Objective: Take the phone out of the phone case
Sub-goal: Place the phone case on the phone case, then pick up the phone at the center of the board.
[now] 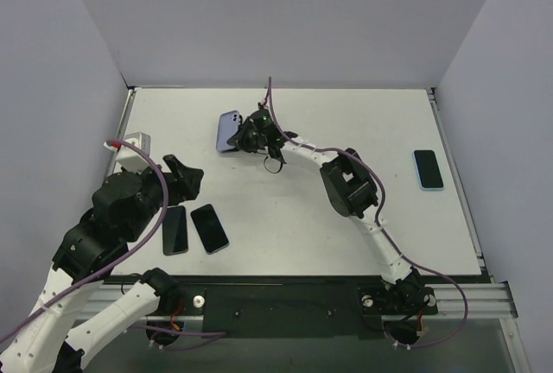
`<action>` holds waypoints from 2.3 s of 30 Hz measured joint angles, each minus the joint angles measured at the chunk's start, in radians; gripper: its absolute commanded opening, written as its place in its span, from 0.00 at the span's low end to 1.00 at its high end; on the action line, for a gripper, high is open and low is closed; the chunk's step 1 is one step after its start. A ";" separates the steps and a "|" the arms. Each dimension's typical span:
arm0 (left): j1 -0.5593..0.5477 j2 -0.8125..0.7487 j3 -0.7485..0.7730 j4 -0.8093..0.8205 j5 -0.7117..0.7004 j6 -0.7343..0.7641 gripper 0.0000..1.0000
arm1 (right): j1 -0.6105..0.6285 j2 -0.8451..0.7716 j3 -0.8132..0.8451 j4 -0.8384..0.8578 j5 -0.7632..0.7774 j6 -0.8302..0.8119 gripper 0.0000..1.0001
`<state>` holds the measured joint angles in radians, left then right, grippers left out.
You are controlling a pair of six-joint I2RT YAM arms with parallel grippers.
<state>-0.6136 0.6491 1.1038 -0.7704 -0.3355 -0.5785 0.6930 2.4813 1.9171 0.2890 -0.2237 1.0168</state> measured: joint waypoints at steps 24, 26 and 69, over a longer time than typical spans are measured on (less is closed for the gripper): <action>0.000 0.000 -0.017 0.021 0.007 0.013 0.83 | -0.025 0.100 0.181 -0.106 0.010 -0.016 0.31; 0.000 0.000 -0.019 0.022 0.009 0.013 0.83 | -0.026 0.111 0.181 -0.129 0.010 -0.020 0.35; 0.000 0.053 -0.047 0.151 0.304 0.127 0.86 | -0.774 -0.709 -0.417 -0.819 0.305 -0.715 0.93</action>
<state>-0.6136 0.7017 1.0573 -0.6189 -0.0319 -0.4515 -0.0811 1.7721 1.4998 -0.5304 0.0814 0.3016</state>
